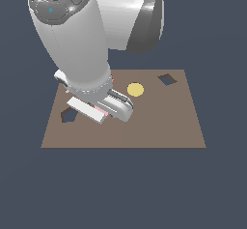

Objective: Insert a designated object into the corresponding slot on a board.

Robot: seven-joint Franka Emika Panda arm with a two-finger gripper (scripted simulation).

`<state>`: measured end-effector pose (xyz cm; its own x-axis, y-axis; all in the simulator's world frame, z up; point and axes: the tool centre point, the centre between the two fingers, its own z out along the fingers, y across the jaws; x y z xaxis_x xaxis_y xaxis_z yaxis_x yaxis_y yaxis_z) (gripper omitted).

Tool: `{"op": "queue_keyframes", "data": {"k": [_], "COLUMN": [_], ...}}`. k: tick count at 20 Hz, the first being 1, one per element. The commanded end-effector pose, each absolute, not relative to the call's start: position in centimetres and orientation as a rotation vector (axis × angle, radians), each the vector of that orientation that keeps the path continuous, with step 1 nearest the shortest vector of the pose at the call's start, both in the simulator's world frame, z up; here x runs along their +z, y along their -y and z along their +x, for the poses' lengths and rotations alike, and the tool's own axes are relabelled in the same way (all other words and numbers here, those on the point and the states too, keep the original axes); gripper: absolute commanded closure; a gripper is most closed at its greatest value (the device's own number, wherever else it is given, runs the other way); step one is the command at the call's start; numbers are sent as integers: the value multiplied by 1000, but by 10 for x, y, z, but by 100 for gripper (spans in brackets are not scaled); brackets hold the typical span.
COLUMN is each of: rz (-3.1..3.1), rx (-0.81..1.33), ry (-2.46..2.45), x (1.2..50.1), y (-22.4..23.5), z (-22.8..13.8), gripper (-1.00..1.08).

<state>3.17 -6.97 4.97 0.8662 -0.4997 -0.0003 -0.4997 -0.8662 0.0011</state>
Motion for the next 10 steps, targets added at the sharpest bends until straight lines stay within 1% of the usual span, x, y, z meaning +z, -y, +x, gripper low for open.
{"op": "queue_keyframes", "data": {"k": [1,8,9,10], "rz": [3034,3033,3033,3033], "rx": [-1,0,0,0], "ry": [813,817,817,817], "x": [47,30,30,30], "y": [70,69,69,69], "z": [32,32,32,32], "gripper": [-92,-92,108,108]}}
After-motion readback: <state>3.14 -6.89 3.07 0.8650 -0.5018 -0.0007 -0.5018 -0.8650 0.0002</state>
